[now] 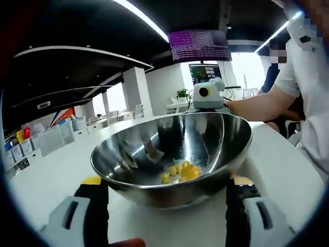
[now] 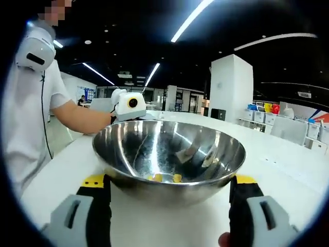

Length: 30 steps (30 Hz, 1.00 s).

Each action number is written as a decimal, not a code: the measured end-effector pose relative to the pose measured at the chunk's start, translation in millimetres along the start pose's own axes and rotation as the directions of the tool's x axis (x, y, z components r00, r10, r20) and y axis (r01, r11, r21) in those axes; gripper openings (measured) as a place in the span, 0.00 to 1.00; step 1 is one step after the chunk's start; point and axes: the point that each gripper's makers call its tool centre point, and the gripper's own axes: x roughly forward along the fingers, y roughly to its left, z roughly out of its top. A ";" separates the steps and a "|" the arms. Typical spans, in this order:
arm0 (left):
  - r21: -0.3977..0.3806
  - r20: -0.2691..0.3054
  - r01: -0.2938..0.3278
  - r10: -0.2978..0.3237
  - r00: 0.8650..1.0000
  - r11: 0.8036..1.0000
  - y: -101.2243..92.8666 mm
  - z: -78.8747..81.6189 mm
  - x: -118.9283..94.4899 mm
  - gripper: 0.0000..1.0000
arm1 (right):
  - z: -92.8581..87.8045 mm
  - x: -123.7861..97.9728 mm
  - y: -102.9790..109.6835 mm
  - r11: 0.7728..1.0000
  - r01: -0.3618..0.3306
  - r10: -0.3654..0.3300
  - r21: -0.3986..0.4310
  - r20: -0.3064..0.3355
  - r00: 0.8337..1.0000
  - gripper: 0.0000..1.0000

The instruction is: Pick up the QQ candy scattered on the table and place it into the stainless steel bowl on the table

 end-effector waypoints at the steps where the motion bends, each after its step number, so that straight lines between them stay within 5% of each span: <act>1: -0.001 -0.002 -0.001 0.001 1.000 1.000 0.6 -0.2 0.0 0.95 | 0.0 0.3 -0.2 1.000 0.001 -0.001 0.000 -0.001 1.000 0.94; 8: 0.011 -0.018 -0.011 0.011 1.000 1.000 2.7 -1.1 0.5 0.95 | 1.3 1.0 -0.4 1.000 0.012 -0.013 -0.012 -0.012 1.000 0.95; 15: 0.015 0.012 -0.014 0.014 1.000 1.000 7.2 14.8 2.6 0.95 | 15.1 -4.8 -5.6 1.000 0.025 -0.025 -0.004 0.021 0.999 0.97; 24: 0.050 0.003 -0.009 0.009 1.000 0.999 27.2 24.7 19.3 0.95 | 17.9 -3.3 -32.6 0.998 0.058 -0.058 -0.007 0.013 0.998 0.97; 30: 0.045 -0.032 0.006 -0.005 0.999 0.999 44.8 13.7 28.3 0.95 | 9.8 5.2 -54.0 0.997 0.074 -0.074 -0.008 -0.008 0.997 0.97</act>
